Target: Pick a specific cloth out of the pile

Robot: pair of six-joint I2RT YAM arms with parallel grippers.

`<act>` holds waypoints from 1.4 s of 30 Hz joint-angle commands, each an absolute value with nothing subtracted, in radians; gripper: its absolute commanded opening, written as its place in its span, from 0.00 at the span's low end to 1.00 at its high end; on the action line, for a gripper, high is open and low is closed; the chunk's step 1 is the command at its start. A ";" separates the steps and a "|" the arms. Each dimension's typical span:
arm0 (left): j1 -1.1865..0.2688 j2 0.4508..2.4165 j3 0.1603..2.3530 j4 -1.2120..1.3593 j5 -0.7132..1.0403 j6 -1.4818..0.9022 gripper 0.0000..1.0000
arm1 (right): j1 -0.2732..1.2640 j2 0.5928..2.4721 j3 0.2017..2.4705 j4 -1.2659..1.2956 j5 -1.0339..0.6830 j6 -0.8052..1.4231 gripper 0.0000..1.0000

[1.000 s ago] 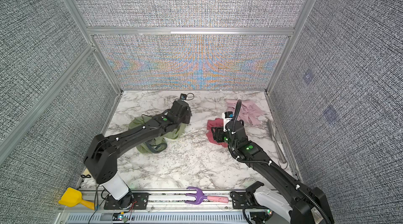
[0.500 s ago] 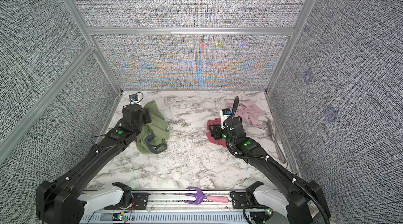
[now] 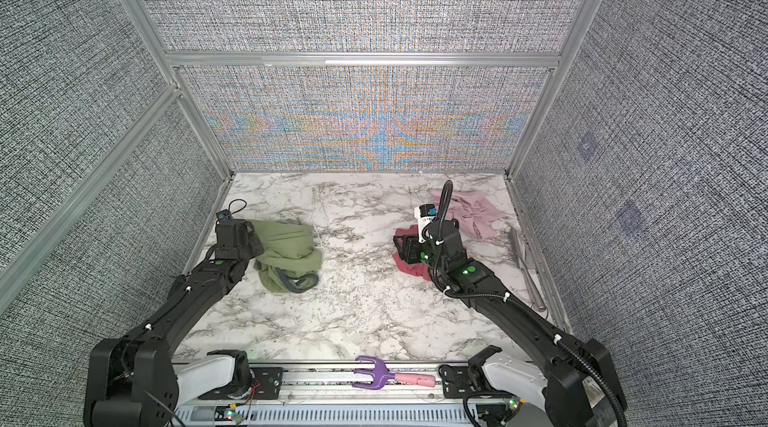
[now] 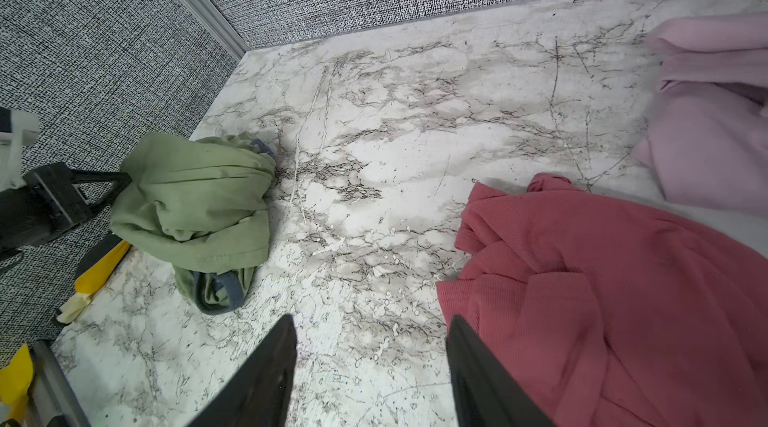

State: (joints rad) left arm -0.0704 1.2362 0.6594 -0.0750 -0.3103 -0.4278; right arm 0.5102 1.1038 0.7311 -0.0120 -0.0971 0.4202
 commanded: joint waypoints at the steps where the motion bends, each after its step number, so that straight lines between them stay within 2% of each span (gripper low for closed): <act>1: -0.049 1.273 0.656 -0.016 -0.282 -0.470 0.00 | 0.511 1.093 0.734 -0.021 -0.097 0.419 0.60; 3: -0.036 1.287 0.649 -0.001 -0.244 -0.479 0.08 | 0.511 1.089 0.733 -0.030 -0.092 0.419 0.60; 6: -0.033 1.279 0.666 -0.032 -0.240 -0.494 0.43 | 0.511 1.084 0.739 -0.038 -0.091 0.416 0.60; 7: -0.034 1.264 0.668 -0.046 -0.246 -0.501 0.50 | 0.511 1.083 0.738 -0.038 -0.091 0.414 0.60; 10: -0.033 1.192 0.687 -0.124 -0.259 -0.527 0.57 | 0.511 1.078 0.740 -0.040 -0.090 0.413 0.60; 16: -0.073 1.030 0.695 -0.226 -0.161 -0.513 0.56 | 0.511 1.077 0.725 -0.012 -0.094 0.417 0.60; 21: -0.274 0.919 0.682 -0.330 -0.222 -0.489 0.53 | 0.511 1.090 0.720 -0.005 -0.108 0.437 0.60; 24: -0.392 0.898 0.641 -0.365 -0.199 -0.510 0.50 | 0.511 1.089 0.713 -0.011 -0.109 0.437 0.60; 31: -0.650 0.997 0.522 -0.301 -0.238 -0.581 0.49 | 0.511 1.062 0.652 0.033 -0.085 0.451 0.60; 42: -0.719 1.230 0.521 -0.140 -0.211 -0.572 0.55 | 0.511 1.077 0.683 -0.017 -0.106 0.427 0.60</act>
